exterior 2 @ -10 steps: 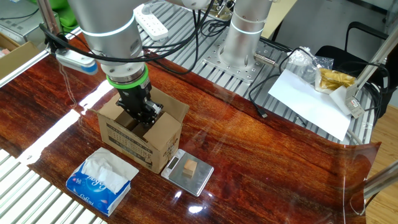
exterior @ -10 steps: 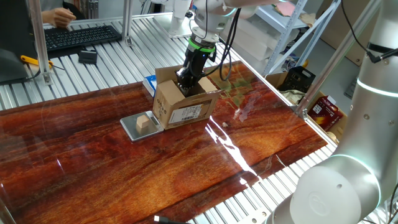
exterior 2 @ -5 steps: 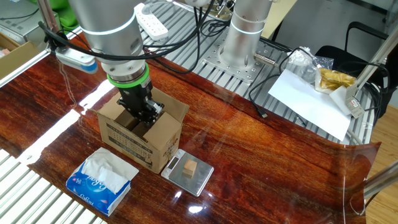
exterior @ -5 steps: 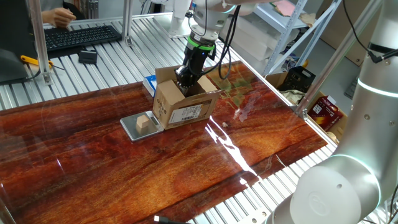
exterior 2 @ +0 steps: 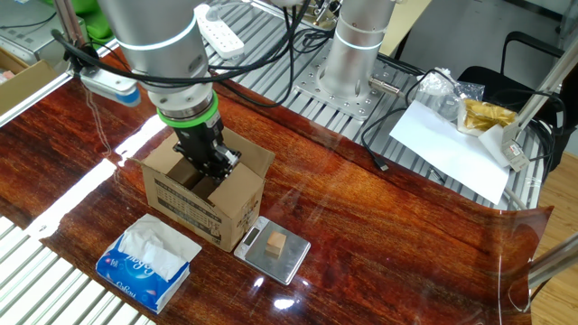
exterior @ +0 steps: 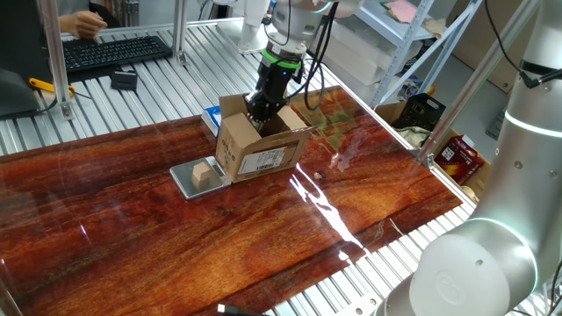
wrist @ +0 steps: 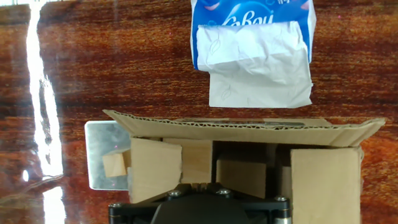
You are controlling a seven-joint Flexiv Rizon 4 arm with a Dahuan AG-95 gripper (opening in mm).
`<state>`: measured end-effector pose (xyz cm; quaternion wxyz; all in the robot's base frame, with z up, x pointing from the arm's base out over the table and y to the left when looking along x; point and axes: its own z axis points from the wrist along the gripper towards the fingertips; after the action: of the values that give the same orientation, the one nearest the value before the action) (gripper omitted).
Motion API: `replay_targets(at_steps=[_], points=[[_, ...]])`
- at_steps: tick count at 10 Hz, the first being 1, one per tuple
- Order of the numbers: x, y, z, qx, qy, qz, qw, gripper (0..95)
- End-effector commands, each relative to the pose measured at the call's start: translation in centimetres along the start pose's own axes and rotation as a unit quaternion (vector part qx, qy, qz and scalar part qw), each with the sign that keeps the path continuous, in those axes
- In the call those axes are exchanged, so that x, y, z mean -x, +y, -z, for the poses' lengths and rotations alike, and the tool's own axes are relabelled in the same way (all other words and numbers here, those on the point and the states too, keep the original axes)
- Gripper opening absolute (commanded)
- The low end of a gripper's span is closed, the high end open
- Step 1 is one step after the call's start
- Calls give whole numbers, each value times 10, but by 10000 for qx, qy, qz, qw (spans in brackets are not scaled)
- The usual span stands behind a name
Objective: Open a box
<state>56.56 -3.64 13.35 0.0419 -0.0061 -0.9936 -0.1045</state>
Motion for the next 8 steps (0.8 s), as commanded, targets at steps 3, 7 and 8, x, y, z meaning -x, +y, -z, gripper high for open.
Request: replay_targets(at_steps=[3, 7, 8], points=[[-2, -2, 1, -466, -82, 355, 9983, 0], [-2, -2, 1, -3, -22, 39, 10000, 0], [-2, -2, 1, 99, 9, -20, 9999, 0]])
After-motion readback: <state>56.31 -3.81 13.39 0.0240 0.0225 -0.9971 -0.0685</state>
